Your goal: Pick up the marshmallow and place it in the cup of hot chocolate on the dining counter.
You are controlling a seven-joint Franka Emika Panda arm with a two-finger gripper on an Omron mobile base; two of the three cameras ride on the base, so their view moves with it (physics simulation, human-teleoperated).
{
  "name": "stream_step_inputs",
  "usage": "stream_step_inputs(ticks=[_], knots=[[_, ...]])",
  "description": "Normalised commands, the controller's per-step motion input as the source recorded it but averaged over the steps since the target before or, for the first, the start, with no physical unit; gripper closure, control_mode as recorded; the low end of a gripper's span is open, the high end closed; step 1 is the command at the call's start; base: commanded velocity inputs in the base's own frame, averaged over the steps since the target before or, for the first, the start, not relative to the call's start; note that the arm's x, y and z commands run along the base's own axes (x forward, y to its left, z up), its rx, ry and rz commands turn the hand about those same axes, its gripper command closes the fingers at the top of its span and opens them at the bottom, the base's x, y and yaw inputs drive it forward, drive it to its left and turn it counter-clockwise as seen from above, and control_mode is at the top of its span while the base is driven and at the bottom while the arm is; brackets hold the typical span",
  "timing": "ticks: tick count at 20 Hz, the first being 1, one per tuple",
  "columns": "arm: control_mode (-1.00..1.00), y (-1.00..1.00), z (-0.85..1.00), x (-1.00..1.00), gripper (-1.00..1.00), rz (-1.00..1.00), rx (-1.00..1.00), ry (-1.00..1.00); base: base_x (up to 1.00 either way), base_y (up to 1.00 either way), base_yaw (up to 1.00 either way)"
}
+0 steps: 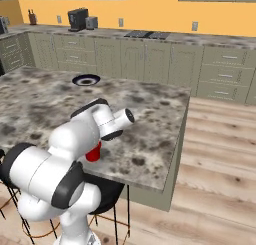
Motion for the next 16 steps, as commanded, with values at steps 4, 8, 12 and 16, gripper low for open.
stream_step_inputs(ticks=[4,8,12,16], knots=[[-1.0,0.0,-0.07,0.02,1.0,0.0,0.0,0.0,0.0,0.0,0.0],[-1.0,0.0,-0.06,0.14,1.0,0.0,0.0,0.0,0.0,0.0,0.0],[-1.0,0.0,-0.27,0.08,1.0,0.0,-0.02,0.0,0.0,0.0,0.0],[-1.0,0.0,-0.35,0.0,1.0,0.0,-0.05,0.0,0.0,0.0,0.0]])
